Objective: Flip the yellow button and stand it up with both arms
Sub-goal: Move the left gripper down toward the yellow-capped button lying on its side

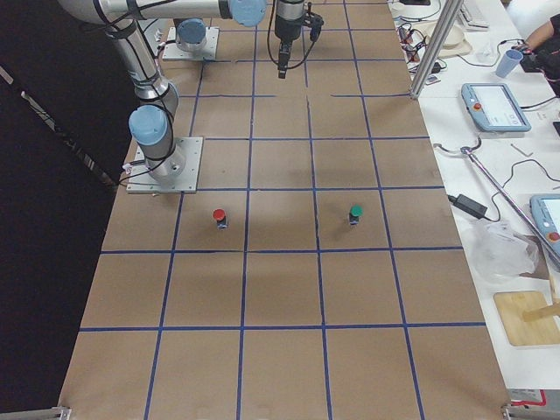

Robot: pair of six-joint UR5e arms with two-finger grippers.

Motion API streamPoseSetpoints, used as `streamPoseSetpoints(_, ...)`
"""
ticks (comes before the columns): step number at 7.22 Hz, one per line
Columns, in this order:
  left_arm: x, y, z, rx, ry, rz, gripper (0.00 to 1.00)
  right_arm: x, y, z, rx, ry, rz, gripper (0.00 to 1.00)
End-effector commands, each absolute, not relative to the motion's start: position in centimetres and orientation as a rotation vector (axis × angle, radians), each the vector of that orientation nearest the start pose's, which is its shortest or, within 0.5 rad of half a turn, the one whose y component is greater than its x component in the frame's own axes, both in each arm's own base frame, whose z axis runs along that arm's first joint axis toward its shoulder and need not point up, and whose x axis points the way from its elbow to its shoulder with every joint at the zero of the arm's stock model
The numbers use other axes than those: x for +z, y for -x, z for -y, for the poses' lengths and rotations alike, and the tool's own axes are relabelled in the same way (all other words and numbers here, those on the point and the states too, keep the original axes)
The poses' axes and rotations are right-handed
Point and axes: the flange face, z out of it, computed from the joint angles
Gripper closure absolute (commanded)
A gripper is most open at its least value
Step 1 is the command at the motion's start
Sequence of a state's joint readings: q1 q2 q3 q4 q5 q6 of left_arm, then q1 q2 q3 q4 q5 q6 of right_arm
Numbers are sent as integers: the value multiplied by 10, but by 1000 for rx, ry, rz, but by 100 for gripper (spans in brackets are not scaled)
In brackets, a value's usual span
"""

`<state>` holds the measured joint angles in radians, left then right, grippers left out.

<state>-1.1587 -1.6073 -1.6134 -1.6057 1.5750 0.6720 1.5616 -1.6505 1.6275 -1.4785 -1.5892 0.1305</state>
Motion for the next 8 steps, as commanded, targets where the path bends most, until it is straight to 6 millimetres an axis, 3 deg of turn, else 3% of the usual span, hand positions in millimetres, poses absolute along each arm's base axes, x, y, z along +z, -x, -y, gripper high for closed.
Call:
streamPoseSetpoints(1,403,-147,488,172,-621,-3157,0,489,-127,452,107,-220,-3155,0)
streamPoseSetpoints(2,385,-176,488,137,-713,-3130,0,488,-127,452,112,-220,-3156,0)
streamPoseSetpoints(4,351,-208,495,153,-922,-2998,1,489,-126,452,107,-222,-3156,0)
streamPoseSetpoints(6,307,-247,479,190,-1043,-3021,1,489,-127,452,107,-220,-3155,0)
streamPoseSetpoints(7,286,-245,468,224,-1277,-2979,1,488,-127,452,110,-220,-3155,0)
streamPoseSetpoints(8,278,-244,467,188,-1352,-2908,1,489,-127,452,107,-220,-3155,0)
